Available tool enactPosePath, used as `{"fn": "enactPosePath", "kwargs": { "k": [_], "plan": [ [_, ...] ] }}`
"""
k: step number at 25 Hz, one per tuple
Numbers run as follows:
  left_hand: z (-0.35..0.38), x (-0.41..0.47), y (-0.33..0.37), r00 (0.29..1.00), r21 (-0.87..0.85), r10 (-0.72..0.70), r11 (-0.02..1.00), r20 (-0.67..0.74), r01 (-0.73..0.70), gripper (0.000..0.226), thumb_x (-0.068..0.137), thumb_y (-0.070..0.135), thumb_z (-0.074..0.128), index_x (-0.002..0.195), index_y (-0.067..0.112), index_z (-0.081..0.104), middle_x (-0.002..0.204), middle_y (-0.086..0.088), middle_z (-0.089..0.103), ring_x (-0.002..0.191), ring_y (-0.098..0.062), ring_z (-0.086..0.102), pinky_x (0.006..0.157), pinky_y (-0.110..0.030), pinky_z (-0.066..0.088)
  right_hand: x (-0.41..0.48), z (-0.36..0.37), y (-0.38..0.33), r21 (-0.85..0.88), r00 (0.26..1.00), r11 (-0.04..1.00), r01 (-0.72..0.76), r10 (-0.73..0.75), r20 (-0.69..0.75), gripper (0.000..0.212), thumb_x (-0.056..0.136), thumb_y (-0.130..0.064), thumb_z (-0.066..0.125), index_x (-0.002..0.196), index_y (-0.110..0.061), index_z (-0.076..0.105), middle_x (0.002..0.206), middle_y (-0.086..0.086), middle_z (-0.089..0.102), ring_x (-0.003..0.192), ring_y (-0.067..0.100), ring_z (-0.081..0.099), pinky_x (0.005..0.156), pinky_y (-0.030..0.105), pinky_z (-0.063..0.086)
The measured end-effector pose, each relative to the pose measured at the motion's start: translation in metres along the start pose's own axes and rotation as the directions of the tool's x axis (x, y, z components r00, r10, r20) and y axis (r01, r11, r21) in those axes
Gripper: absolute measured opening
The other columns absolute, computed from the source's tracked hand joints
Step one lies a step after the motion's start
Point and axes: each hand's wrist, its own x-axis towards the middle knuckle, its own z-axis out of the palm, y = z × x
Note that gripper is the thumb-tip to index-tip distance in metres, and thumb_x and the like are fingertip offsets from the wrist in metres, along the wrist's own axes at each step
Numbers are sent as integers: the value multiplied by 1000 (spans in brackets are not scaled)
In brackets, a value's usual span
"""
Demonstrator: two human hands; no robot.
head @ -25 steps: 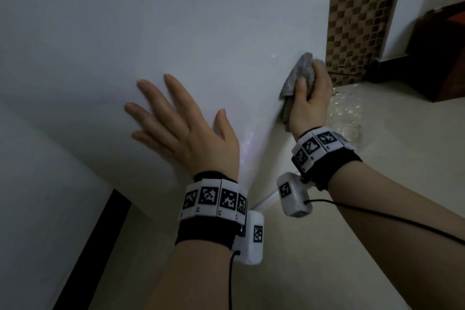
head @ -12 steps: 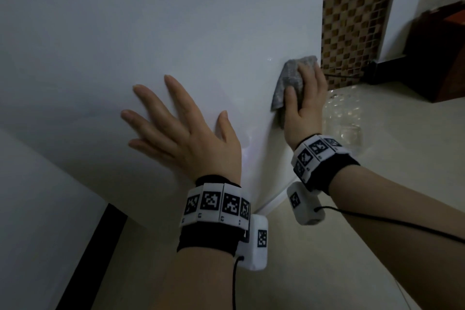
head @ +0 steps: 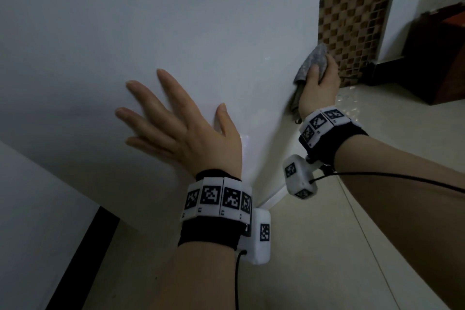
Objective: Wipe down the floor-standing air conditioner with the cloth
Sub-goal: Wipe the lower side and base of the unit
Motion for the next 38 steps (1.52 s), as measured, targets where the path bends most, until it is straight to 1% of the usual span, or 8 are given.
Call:
{"fn": "enactPosePath", "kwargs": {
  "k": [4, 8, 13, 16, 20, 25, 32, 38],
  "plan": [
    [-1, -1, 1, 1000, -12, 2, 1000, 4, -2, 88, 80, 39, 66, 150, 12, 21, 155, -23, 13, 140, -52, 5, 112, -65, 6, -34, 2, 0, -52, 934, 935, 350, -344, 98, 44, 93, -23, 43, 135, -13, 43, 147, 14, 28, 135, 23, 28, 113, 29, 19],
    [-4, 6, 1, 999, -29, 36, 999, -28, -37, 81, 82, 34, 66, 148, 10, 26, 153, -24, 18, 140, -50, 9, 112, -64, 8, -10, 4, -19, 5, 990, 990, 140, -140, 1, 43, 96, -20, 43, 138, -13, 40, 148, 14, 28, 137, 24, 26, 114, 29, 18],
    [-7, 12, 6, 997, -41, 60, 997, -40, -62, 78, 82, 33, 65, 148, 11, 29, 154, -23, 19, 141, -47, 10, 112, -62, 6, -17, 6, -29, 5, 916, 919, 393, -392, 84, 41, 95, -20, 45, 136, -15, 43, 147, 11, 26, 136, 21, 26, 113, 22, 17],
    [-8, 15, 4, 997, -35, 56, 998, -55, -58, 77, 83, 34, 65, 147, 12, 30, 154, -21, 20, 141, -47, 10, 113, -61, 7, 11, 3, -40, 38, 992, 991, 127, -127, 4, 42, 97, -20, 42, 139, -13, 40, 146, 12, 31, 136, 22, 30, 114, 31, 21],
    [-11, 19, 2, 995, -47, 44, 998, -86, -48, 75, 83, 32, 65, 147, 13, 31, 152, -19, 24, 141, -46, 13, 113, -62, 7, -16, 8, -42, -9, 935, 937, 349, -348, 60, 41, 94, -18, 45, 136, -14, 44, 148, 14, 27, 134, 20, 25, 111, 25, 16],
    [-10, 24, 0, 993, -50, 29, 998, -110, -34, 75, 83, 34, 64, 147, 13, 30, 152, -19, 24, 141, -46, 13, 113, -63, 7, -14, 11, -56, 21, 959, 959, 282, -282, -2, 41, 93, -17, 44, 133, -6, 45, 145, 21, 33, 134, 29, 31, 115, 38, 21],
    [-16, 28, -5, 993, -72, 22, 997, -116, -31, 74, 84, 33, 64, 147, 13, 31, 152, -19, 24, 141, -45, 12, 113, -62, 7, -34, 18, -62, 76, 961, 958, 276, -275, -18, 40, 94, -14, 47, 133, -9, 46, 146, 18, 30, 135, 27, 28, 113, 28, 18],
    [-22, 31, -13, 992, -58, 42, 997, -116, -49, 72, 84, 34, 63, 146, 13, 32, 151, -18, 25, 141, -44, 14, 113, -62, 8, -58, 16, -54, 13, 883, 885, 466, -466, 62, 39, 89, -23, 55, 128, -15, 56, 136, 16, 37, 125, 24, 35, 111, 34, 26]
  ]
}}
